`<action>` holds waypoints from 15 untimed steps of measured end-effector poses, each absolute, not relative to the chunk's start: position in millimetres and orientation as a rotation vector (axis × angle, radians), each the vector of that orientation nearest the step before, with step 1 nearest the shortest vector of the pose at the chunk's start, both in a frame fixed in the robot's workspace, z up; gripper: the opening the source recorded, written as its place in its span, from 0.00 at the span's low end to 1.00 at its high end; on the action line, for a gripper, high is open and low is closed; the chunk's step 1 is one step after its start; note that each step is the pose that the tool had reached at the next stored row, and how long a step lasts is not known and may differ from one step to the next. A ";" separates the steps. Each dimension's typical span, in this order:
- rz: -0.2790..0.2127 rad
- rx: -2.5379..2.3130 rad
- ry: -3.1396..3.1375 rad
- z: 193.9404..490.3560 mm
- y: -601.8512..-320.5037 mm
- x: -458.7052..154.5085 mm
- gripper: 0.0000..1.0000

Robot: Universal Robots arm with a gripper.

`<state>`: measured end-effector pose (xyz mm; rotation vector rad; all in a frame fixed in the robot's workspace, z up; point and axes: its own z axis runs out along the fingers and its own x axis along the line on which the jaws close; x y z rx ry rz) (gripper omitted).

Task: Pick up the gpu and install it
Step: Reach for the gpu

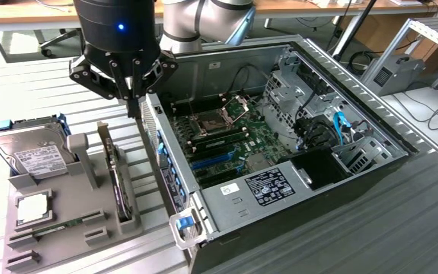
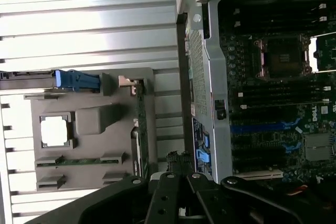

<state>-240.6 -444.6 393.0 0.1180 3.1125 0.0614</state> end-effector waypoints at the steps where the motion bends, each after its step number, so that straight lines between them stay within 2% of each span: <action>1: 0.061 0.118 3.113 393.0 -445.7 -240.8 0.11; 15: 0.057 0.118 3.112 393.0 -464.0 -248.1 0.11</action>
